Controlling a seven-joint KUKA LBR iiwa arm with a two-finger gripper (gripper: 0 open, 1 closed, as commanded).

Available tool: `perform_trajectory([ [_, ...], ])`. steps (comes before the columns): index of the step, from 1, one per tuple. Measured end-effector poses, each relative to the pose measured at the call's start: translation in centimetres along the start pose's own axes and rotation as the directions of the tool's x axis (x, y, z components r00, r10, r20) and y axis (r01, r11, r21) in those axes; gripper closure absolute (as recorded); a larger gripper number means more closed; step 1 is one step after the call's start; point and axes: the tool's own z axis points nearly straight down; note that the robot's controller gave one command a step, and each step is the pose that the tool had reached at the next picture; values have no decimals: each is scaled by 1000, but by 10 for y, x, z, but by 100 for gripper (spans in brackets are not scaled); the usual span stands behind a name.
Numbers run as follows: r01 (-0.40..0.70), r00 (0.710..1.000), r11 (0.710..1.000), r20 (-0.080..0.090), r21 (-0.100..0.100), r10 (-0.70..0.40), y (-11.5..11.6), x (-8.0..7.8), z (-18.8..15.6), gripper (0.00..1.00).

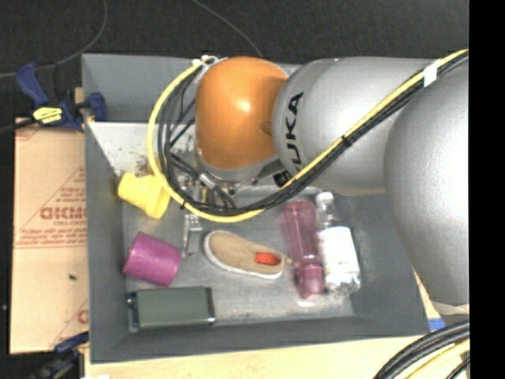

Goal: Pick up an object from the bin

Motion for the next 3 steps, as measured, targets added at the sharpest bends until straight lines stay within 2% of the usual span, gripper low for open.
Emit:
perform_trajectory([
  [1, -5, 1000, 1000, 8, -2, 5, -1, -1, -5, 0],
  [2, -89, 996, 996, 8, -2, 89, -41, -80, 5, 0],
  [3, -84, 996, 996, 9, -4, 84, -25, -39, -15, 0],
])
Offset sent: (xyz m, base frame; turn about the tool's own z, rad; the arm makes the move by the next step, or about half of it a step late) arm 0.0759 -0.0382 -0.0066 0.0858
